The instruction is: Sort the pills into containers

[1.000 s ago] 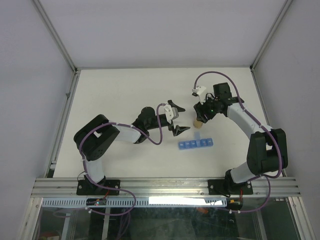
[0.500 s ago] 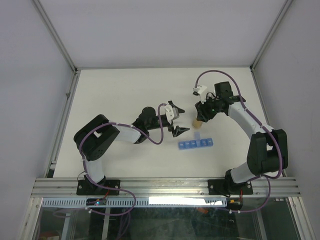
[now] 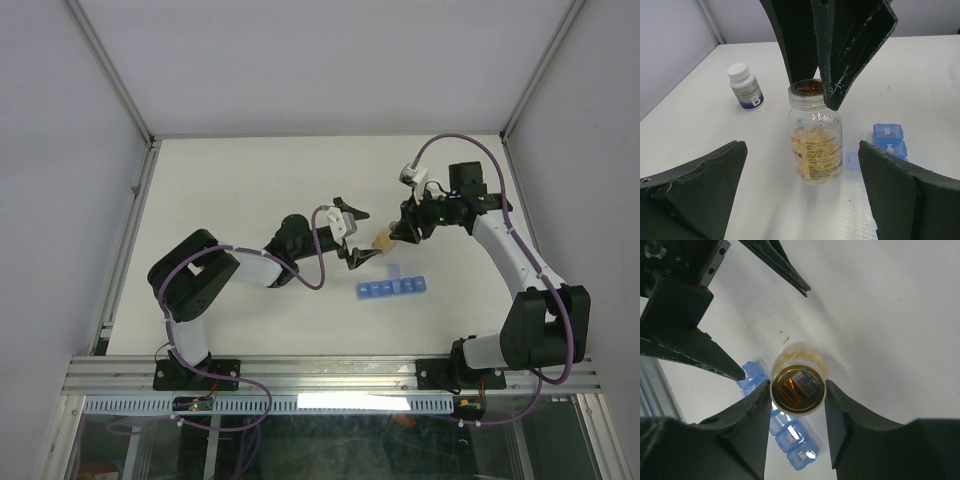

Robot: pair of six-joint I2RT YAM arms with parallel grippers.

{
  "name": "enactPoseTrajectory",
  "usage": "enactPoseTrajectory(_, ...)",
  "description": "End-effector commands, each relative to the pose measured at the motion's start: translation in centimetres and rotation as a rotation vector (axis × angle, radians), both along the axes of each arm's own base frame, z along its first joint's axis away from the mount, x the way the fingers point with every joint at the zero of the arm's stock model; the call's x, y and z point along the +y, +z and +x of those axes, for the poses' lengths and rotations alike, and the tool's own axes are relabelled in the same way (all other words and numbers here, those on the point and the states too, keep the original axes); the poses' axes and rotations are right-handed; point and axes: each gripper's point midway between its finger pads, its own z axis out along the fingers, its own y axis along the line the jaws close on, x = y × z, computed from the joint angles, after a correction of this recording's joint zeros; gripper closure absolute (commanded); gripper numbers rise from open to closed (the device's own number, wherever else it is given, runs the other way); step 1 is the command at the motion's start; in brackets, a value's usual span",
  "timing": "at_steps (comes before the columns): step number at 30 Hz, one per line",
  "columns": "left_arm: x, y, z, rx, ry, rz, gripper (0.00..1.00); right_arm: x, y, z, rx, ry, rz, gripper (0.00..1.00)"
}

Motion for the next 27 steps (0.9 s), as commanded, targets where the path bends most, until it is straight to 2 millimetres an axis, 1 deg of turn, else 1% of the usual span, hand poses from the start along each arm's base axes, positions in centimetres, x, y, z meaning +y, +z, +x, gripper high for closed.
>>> enactPoseTrajectory(1,-0.6,2.8,-0.2,-0.067,0.014,-0.067,0.01,1.5,3.4,-0.1,-0.069,0.071,0.102,1.00)
enactPoseTrajectory(7,-2.1,1.7,-0.4,-0.046,-0.004,-0.023,0.01,2.1,4.1,-0.5,-0.077,0.090,0.146,1.00)
enactPoseTrajectory(11,-2.4,1.1,0.0,-0.022,0.009,-0.001,0.04,2.4,4.5,-0.9,-0.083,0.112,0.173,1.00)
enactPoseTrajectory(19,-3.1,0.2,0.2,0.017,-0.007,0.041,0.21,2.6,5.1,-1.4,-0.095,0.135,0.196,1.00)
enactPoseTrajectory(22,-3.3,0.2,0.1,0.023,-0.016,0.046,0.30,2.6,4.9,-1.5,-0.103,0.142,0.192,1.00)
enactPoseTrajectory(23,-3.4,0.1,0.0,0.022,-0.024,0.049,0.35,2.6,4.8,-1.6,-0.106,0.148,0.189,1.00)
enactPoseTrajectory(26,-3.4,0.0,-0.4,0.016,-0.050,0.057,0.72,2.5,4.5,-1.8,-0.122,0.169,0.175,1.00)
enactPoseTrajectory(27,-3.3,0.1,-0.5,0.011,-0.058,0.060,0.82,2.5,4.4,-2.1,-0.128,0.187,0.171,1.00)
